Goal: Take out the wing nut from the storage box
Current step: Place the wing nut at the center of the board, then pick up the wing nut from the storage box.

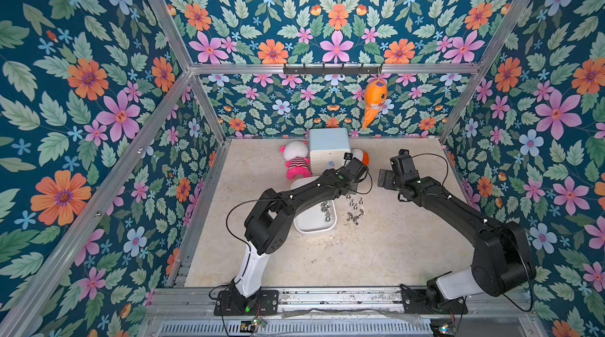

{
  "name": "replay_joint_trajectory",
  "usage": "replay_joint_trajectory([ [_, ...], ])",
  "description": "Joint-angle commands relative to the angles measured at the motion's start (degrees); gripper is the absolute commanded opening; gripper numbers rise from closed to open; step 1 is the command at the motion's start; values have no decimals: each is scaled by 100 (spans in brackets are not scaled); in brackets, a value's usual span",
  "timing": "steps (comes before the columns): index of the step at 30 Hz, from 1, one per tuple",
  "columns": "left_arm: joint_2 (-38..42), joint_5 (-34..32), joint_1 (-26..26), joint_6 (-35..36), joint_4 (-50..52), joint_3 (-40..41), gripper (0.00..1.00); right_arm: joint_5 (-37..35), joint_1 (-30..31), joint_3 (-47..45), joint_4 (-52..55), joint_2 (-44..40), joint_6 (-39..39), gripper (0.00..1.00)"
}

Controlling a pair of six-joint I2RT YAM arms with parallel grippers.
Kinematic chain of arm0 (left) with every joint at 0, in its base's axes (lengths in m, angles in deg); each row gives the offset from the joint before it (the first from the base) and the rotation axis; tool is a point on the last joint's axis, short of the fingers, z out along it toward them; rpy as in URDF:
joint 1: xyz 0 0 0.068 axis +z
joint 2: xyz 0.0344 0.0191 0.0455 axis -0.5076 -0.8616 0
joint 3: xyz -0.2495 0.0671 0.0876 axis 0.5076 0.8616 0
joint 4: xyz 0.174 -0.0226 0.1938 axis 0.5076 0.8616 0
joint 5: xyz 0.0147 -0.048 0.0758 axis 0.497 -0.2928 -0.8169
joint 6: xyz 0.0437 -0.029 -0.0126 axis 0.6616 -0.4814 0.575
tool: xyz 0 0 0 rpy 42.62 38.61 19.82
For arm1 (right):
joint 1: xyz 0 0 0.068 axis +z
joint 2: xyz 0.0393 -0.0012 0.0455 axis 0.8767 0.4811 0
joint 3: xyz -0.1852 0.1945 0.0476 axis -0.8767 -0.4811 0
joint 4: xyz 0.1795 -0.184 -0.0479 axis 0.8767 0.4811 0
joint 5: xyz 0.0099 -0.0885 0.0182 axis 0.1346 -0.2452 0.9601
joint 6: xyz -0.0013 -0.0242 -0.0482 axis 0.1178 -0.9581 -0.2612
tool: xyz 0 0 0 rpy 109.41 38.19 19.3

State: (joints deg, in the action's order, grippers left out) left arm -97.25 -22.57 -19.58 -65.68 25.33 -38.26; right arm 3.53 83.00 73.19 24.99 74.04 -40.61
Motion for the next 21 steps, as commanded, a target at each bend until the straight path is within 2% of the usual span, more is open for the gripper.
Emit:
replay_joint_trajectory([
  [1,242,-221,72,-34,-11,151,31,12,4,37,-36,22,9,99],
  [21,1260,-472,448,-296,-82,1483,31,64,9,54,-37,57,22,99],
])
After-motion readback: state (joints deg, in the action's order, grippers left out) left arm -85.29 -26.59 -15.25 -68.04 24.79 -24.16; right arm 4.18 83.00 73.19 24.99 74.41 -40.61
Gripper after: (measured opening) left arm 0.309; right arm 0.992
